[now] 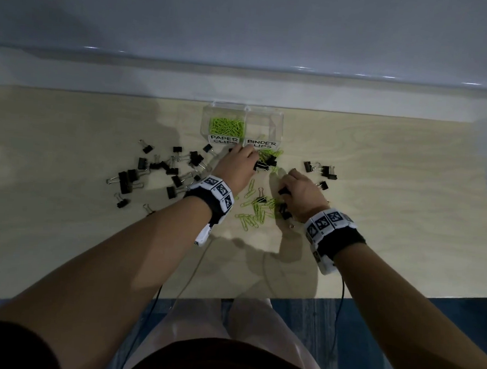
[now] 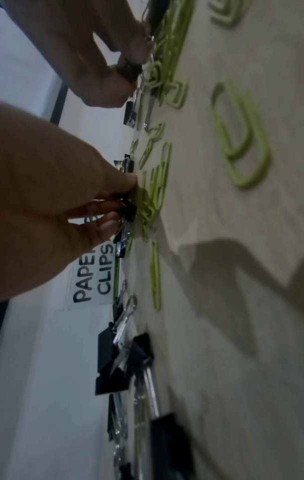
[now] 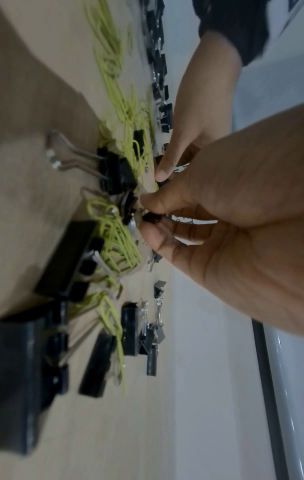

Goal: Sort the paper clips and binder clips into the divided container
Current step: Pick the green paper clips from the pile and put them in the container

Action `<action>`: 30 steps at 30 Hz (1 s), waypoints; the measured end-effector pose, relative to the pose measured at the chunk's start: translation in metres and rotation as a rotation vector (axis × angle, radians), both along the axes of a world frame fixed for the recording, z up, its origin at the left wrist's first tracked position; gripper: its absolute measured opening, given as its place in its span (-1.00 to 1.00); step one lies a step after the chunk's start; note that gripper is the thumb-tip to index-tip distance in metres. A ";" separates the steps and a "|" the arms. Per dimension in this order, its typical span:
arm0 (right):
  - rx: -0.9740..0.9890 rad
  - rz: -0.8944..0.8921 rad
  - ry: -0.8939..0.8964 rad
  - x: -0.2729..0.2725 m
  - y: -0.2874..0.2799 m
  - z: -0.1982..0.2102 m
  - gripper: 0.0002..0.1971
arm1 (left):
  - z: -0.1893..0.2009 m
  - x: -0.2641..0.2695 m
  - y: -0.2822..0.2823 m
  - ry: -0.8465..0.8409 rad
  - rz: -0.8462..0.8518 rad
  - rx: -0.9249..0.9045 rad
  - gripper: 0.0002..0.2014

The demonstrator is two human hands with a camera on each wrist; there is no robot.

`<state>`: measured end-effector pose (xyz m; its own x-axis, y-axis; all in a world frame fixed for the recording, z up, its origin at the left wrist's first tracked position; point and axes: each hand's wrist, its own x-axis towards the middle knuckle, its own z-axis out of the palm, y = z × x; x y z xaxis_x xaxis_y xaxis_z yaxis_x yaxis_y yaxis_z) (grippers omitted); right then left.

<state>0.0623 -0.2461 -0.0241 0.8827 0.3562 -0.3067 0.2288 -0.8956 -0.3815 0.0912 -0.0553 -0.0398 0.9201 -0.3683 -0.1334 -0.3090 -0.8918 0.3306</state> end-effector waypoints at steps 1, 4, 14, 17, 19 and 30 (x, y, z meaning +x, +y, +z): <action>0.037 -0.018 0.000 0.000 -0.001 0.002 -0.87 | 0.000 -0.001 0.001 -0.013 0.004 -0.045 -0.73; 0.175 -0.154 0.026 0.003 -0.006 0.011 -0.87 | 0.007 -0.009 0.009 -0.025 0.031 -0.217 -0.87; 0.237 -0.595 -0.139 0.060 -0.048 0.025 -0.91 | 0.009 -0.026 0.105 -0.115 0.464 -0.116 -0.83; 0.064 -0.519 -0.146 0.062 -0.038 0.018 -0.87 | 0.013 -0.020 0.098 -0.147 0.378 -0.049 -0.78; -0.032 -0.427 -0.213 0.057 -0.021 0.017 -0.83 | 0.015 -0.016 0.080 -0.144 0.245 -0.086 -0.72; 0.010 -0.173 -0.264 0.023 0.039 -0.004 -0.77 | -0.005 -0.038 0.039 0.022 0.000 0.071 -0.46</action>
<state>0.0849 -0.2068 -0.0283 0.9791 0.1954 -0.0559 0.1655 -0.9264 -0.3382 0.0532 -0.0162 -0.0447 0.9165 -0.3574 -0.1794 -0.3025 -0.9130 0.2736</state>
